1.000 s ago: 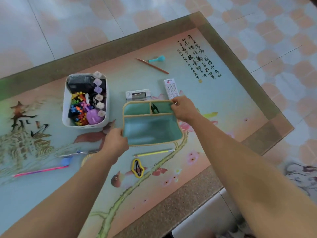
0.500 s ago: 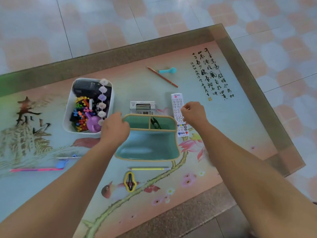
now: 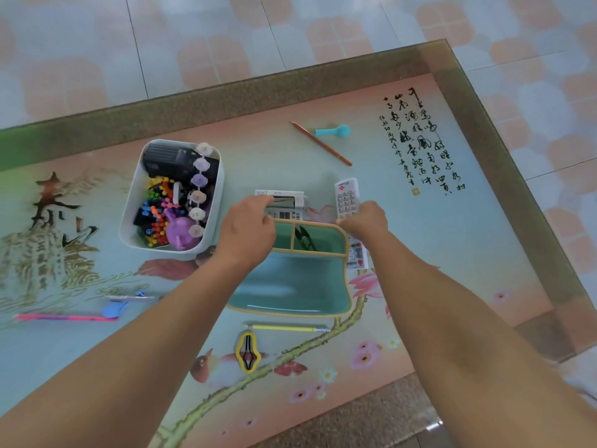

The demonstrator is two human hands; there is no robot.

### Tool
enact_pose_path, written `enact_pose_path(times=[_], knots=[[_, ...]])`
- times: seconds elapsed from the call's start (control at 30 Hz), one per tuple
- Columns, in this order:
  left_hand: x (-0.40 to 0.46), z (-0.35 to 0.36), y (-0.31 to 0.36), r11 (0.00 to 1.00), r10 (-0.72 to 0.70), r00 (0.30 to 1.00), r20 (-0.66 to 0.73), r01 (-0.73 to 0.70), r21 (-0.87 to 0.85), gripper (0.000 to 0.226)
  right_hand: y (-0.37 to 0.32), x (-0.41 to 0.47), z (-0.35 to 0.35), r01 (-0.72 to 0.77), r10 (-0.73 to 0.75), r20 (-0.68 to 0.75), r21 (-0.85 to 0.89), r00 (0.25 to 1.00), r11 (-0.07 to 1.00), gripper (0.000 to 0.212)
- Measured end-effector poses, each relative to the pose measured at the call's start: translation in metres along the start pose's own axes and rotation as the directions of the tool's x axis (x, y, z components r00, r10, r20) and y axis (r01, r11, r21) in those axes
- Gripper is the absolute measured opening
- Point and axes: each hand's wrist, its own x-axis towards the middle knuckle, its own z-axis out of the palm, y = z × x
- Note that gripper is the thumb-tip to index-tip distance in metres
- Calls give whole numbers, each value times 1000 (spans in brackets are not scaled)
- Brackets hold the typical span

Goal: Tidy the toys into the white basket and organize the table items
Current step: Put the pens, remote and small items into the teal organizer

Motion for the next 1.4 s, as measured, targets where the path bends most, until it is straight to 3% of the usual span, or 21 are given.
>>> enact_pose_path(times=[0.13, 0.27, 0.4, 0.5, 0.6, 1.03, 1.2, 1.4], knots=[[3, -10, -4, 1000, 12, 1000, -2, -12, -5, 41, -1, -11, -22, 100, -101, -85, -24, 991, 995, 37], [2, -21, 0, 996, 27, 999, 32, -25, -80, 40, -33, -41, -63, 254, -206, -203, 251, 957, 934, 34], [-1, -38, 5, 987, 33, 999, 30, -27, -159, 43, -78, -96, -98, 482, -389, -287, 456, 875, 748, 27], [-5, -50, 7, 978, 23, 999, 29, -17, -208, 43, -101, -138, -102, 552, -531, -222, 566, 818, 612, 25], [-12, -61, 0, 968, 3, 1000, 28, 4, -252, 44, -105, -165, -75, 534, -620, -78, 600, 780, 596, 19], [-34, -60, -36, 973, -55, 995, 77, 71, -218, 49, -75, -144, 20, 518, -559, 44, 323, 828, 792, 26], [-39, -50, -40, 968, -63, 995, 71, 79, -239, 50, -73, -139, 24, 571, -597, 67, 227, 799, 789, 31], [-38, -46, -44, 961, -78, 995, 63, 92, -262, 50, -74, -135, 13, 692, -693, 181, 82, 697, 717, 28]])
